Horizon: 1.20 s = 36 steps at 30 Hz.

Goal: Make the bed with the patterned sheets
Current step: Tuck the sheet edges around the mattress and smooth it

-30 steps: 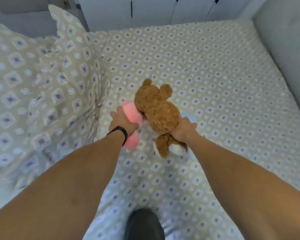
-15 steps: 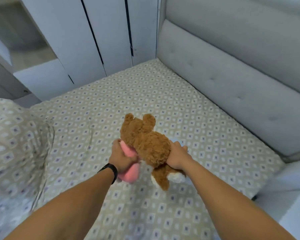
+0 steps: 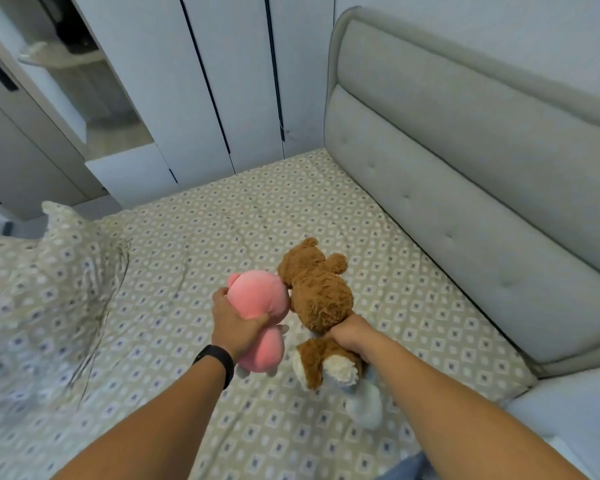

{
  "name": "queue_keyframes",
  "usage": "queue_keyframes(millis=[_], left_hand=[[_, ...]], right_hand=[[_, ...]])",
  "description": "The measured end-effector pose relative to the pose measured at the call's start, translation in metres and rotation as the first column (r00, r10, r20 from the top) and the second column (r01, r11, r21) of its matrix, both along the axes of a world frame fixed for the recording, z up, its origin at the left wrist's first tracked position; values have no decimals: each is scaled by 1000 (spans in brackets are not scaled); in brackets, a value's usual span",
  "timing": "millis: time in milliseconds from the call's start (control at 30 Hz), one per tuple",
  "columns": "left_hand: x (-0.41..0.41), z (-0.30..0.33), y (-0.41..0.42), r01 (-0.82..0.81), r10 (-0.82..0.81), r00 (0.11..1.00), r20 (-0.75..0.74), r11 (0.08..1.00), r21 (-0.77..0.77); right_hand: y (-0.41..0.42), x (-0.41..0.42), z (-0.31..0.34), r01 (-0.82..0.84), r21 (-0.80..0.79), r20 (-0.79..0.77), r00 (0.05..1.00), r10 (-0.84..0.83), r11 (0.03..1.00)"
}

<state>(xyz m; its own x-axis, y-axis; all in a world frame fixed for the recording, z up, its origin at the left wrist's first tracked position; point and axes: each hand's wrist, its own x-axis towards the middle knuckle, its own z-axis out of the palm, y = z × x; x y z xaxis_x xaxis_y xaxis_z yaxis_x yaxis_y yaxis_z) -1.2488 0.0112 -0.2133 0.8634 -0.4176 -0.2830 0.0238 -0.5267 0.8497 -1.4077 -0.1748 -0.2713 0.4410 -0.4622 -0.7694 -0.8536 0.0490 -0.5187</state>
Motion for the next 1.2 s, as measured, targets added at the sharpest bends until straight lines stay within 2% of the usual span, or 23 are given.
queue_keyframes(millis=[67, 233, 333, 400, 500, 567, 700, 767, 833, 933, 967, 1100, 1167, 1200], left_hand=[[-11, -1, 7, -16, 16, 1000, -1, 1000, -27], [-33, 3, 25, -46, 46, 999, 5, 999, -9], [-47, 1, 38, -23, 23, 1000, -15, 1000, -10], [-57, 2, 46, 33, -33, 999, -24, 999, 6], [-74, 4, 55, 69, -69, 996, -59, 998, 0], [-86, 8, 54, 27, -26, 997, -78, 1000, 2], [-93, 21, 31, 50, -49, 998, -46, 999, 16], [-90, 25, 16, 75, -76, 997, 4, 995, 69], [-90, 27, -6, 26, -31, 999, 39, 993, 116], [-97, 31, -54, -58, 56, 998, 20, 990, 126], [-100, 30, -72, -61, 60, 998, 12, 990, 128], [-121, 32, -141, -30, 32, 999, -9, 987, 159], [-134, 36, -175, -24, 26, 1000, -13, 986, 162], [-140, 40, -191, -16, 19, 1000, -19, 988, 152]], right_hand=[[3, -10, 3, 40, 23, 21, 999, -40, 999], [34, -27, 58, 103, 104, 6, 995, -104, 989], [46, -40, 71, 112, 142, 5, 993, -114, 983], [55, -54, 74, 142, 127, -49, 989, -137, 982], [58, -79, 91, 107, 143, -172, 982, -82, 984], [47, -90, 109, 54, 163, -240, 971, -14, 985], [-6, -86, 133, -5, 81, -278, 960, 28, 997], [-44, -78, 145, -23, -10, -237, 971, 20, 1000], [-97, -69, 157, -14, -124, -174, 985, -8, 992], [-183, -58, 170, 31, -412, -107, 991, -82, 911], [-204, -57, 174, 60, -445, -83, 991, -108, 893], [-233, -67, 167, 30, -533, 18, 1000, -24, 846], [-238, -75, 148, -21, -434, 67, 996, 55, 900], [-241, -78, 136, -37, -330, 101, 992, 74, 943]])
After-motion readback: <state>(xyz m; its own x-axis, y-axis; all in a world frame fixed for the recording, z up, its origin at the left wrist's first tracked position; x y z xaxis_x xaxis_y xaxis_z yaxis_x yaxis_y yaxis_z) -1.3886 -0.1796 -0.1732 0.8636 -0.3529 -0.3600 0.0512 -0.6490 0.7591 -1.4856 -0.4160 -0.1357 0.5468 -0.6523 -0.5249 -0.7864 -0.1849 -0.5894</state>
